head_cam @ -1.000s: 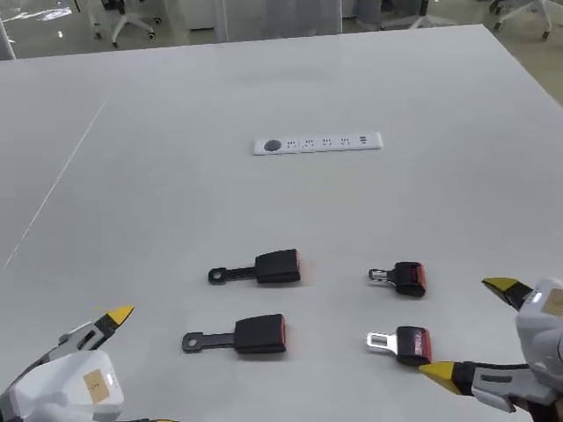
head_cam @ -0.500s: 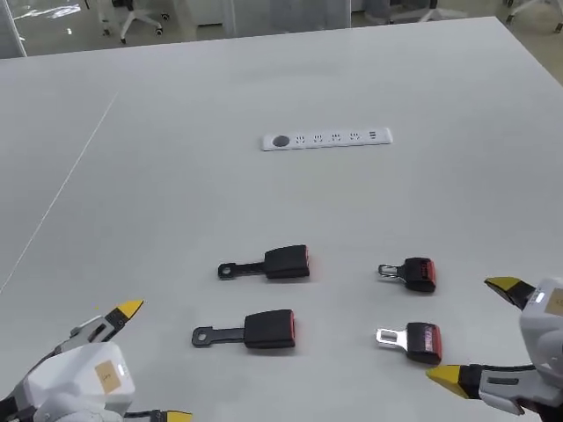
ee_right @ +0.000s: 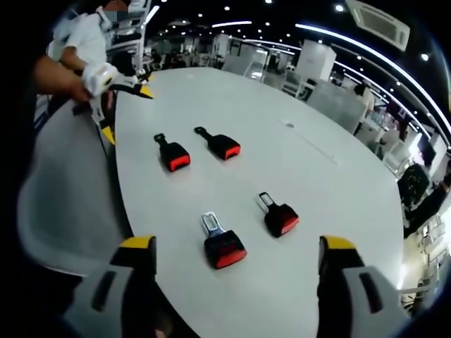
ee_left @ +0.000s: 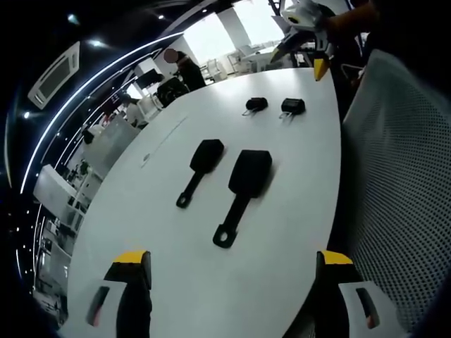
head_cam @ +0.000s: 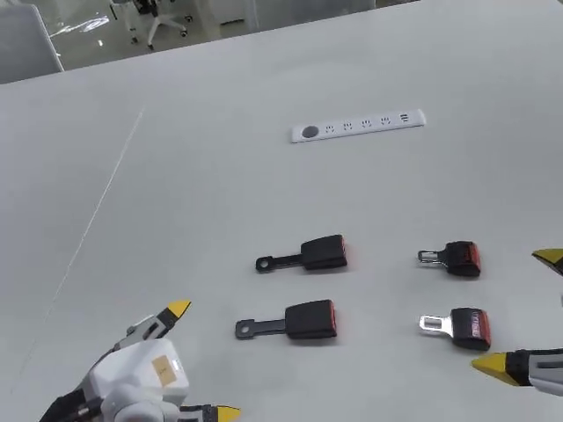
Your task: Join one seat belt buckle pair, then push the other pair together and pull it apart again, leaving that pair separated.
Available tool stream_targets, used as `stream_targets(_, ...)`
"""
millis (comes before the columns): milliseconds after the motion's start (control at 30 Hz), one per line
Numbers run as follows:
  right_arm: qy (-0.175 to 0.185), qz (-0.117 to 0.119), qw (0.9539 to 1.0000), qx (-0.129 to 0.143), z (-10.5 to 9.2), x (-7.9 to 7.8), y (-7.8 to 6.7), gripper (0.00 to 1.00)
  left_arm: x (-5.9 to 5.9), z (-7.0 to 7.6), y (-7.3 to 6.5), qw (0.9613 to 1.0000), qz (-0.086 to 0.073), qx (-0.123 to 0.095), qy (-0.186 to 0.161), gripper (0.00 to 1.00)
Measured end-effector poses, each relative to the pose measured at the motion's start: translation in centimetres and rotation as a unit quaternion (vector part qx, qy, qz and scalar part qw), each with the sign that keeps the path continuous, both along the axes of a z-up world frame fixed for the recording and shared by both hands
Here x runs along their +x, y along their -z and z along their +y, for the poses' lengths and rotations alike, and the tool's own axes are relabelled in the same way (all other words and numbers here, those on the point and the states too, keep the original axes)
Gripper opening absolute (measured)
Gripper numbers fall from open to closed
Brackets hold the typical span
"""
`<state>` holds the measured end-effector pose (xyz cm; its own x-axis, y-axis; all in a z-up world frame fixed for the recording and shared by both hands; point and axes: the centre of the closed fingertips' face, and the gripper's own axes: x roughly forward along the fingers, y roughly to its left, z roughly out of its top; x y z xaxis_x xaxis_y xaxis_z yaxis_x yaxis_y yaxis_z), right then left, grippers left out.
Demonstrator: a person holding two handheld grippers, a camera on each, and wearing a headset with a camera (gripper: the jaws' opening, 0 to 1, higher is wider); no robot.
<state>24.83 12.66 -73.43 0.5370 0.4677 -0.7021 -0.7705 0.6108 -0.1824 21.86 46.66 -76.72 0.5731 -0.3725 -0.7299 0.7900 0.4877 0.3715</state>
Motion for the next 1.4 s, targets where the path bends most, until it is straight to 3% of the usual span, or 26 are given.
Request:
stream_targets(467, -0.003, -0.002, 1.0, 0.002, 0.4, -0.1, 0.5, 0.99, 0.1, 0.1, -0.1, 1.0, 0.0, -0.004, -0.007, 0.98)
stream_targets(667, -0.002, 0.009, 0.9999, 0.006, 0.8, -0.5, 1.3, 0.98, 0.0, 0.1, -0.1, 1.0, 0.0, -0.003, -0.007, 0.98)
stream_targets(1400, -0.006, 0.018, 0.9998, 0.001, 0.4, -1.4, 1.0, 0.97, 0.2, 0.2, -0.2, 1.0, -0.003, -0.002, -0.009, 0.98)
